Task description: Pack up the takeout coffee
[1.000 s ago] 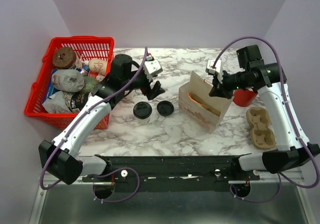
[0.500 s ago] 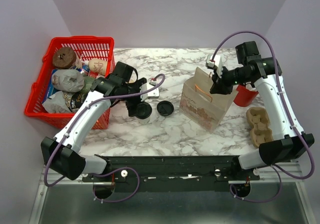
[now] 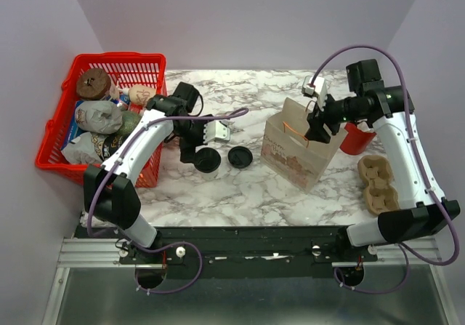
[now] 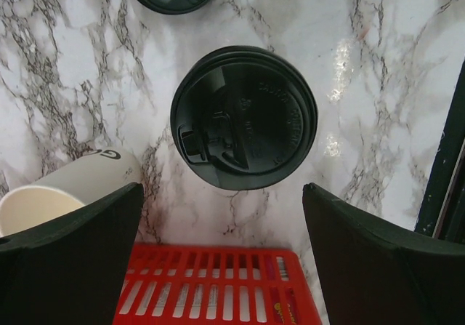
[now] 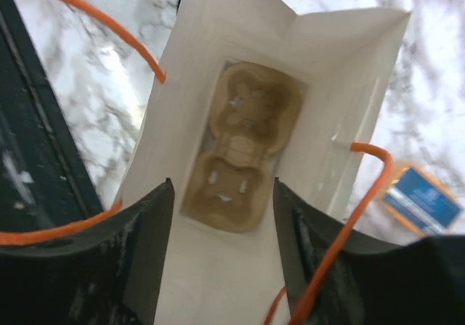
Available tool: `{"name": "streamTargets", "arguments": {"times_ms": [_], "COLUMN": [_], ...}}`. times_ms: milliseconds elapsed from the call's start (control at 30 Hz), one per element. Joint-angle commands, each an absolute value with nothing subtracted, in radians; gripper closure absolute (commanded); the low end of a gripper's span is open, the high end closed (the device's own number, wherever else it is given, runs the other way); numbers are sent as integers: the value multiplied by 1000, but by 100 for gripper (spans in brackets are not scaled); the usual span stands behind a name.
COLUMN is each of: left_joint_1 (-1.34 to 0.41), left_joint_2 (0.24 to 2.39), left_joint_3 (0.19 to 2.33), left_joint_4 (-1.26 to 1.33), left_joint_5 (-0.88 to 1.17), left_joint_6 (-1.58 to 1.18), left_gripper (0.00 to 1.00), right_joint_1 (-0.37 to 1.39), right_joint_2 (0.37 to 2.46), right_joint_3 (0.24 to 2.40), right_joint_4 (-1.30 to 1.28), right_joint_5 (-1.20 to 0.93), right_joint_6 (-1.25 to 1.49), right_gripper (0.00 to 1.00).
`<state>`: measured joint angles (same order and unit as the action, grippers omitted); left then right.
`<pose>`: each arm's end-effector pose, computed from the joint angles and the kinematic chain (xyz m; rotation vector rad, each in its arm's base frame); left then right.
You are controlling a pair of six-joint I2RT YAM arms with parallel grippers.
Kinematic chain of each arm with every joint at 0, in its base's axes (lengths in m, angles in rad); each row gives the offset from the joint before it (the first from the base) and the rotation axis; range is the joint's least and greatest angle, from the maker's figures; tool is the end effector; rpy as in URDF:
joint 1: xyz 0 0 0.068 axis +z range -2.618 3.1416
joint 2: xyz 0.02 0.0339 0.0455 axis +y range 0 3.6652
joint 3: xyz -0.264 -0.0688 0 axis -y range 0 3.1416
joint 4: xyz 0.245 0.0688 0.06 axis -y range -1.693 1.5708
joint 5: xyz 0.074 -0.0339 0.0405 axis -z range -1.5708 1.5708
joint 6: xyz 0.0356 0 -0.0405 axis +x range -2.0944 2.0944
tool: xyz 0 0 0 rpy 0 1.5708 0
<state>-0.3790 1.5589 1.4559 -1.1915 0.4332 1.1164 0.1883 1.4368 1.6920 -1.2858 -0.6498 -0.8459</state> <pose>0.2692 -0.1233 0.3097 1.8971 1.9243 -0.4191 0.2507 0.0697 0.4073 -1.3688 1.9581 0.5457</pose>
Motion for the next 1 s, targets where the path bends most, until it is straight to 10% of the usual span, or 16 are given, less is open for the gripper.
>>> {"name": "streamTargets", "arguments": {"times_ms": [0,100,467,967], "left_joint_1": [-345,-342,-308,-310], "left_joint_2": [1568,1526,1543,1471], "left_joint_3": [1454,1392,1407,1417], "left_joint_4": [-1246,-1206,-1148,-1008], "left_joint_5": [414,433,442,262], "left_joint_6": [1192,1267,1024,250], "left_gripper": [1,1,2,4], "right_joint_1": [184,184,196,753], "right_joint_2": [1373,1362,1278,1454], "right_joint_3": [1704,1732,1892,1787], "right_joint_4": [-1212,-1189,-996,-847], "right_joint_5": [-615,-586,-676,-552], "right_joint_6": [-781,-747,-626,-517], "right_gripper": [18,0,0,16]}}
